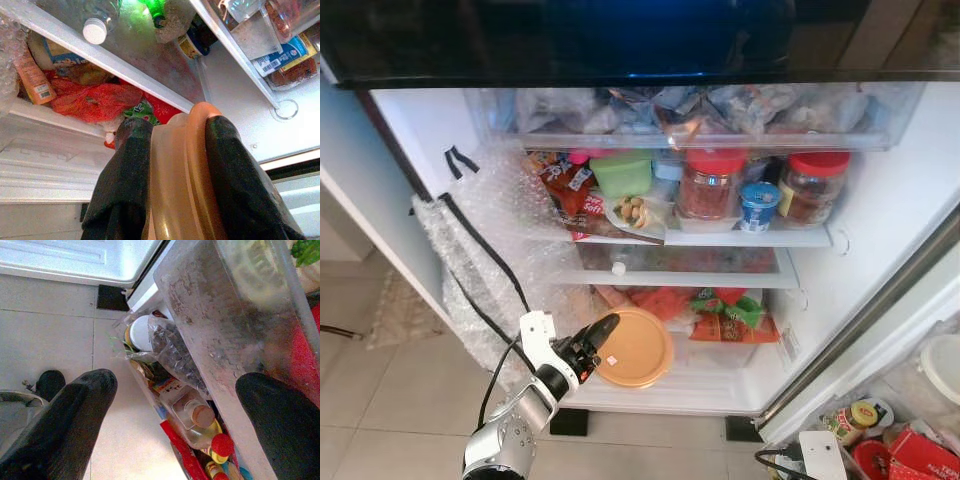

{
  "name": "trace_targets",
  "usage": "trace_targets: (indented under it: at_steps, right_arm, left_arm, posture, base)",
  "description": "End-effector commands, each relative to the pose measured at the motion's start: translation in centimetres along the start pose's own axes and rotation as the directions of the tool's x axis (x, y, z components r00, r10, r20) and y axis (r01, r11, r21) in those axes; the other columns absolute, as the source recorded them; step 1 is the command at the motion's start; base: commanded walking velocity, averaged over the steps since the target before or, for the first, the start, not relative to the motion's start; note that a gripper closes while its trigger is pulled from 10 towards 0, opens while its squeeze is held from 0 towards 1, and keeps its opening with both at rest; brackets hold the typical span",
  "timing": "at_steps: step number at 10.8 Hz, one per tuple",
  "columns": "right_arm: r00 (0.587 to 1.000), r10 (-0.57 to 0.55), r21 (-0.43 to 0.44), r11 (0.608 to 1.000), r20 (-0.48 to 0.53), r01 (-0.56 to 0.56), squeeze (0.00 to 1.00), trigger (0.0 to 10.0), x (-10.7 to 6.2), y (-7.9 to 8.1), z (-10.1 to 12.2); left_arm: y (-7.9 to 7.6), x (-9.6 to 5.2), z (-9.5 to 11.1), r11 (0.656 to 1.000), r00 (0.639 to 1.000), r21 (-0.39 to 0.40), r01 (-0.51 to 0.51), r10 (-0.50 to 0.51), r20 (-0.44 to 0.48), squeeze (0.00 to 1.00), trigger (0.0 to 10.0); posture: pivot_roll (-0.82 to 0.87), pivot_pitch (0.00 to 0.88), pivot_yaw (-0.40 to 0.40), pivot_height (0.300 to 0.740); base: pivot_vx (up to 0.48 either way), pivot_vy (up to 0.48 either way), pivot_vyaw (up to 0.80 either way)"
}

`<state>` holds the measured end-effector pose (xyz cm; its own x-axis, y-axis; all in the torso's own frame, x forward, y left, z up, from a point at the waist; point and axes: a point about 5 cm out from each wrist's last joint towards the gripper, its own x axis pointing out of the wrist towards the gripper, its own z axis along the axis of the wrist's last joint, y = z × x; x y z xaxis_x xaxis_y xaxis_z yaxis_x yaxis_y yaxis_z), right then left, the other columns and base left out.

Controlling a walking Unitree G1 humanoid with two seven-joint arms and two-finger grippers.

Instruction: Restocking fridge

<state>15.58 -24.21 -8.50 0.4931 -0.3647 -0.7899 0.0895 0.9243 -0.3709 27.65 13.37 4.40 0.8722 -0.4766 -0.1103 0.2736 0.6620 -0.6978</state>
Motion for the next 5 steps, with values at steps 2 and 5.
trace_targets:
  at_steps: [2,5]
  right_arm:
    - [1.0,0.014,0.007,1.0,-0.004,-0.014,0.0,10.0,0.0,0.15,0.02]
    - [1.0,0.017,-0.009,1.0,-0.005,-0.017,0.0,10.0,0.0,0.21,0.04]
  left_arm:
    - [0.09,-0.07,-0.08,1.0,1.0,0.0,0.001,-0.001,-0.012,0.0,10.0]
    - [0.08,-0.04,-0.1,1.0,1.0,-0.001,0.004,-0.004,-0.013,0.0,10.0]
  posture:
    - [-0.03,0.041,0.014,0.74]
    - [-0.03,0.039,0.013,0.74]
  base:
    - [0.249,0.0,-0.27]
    - [0.263,0.0,-0.17]
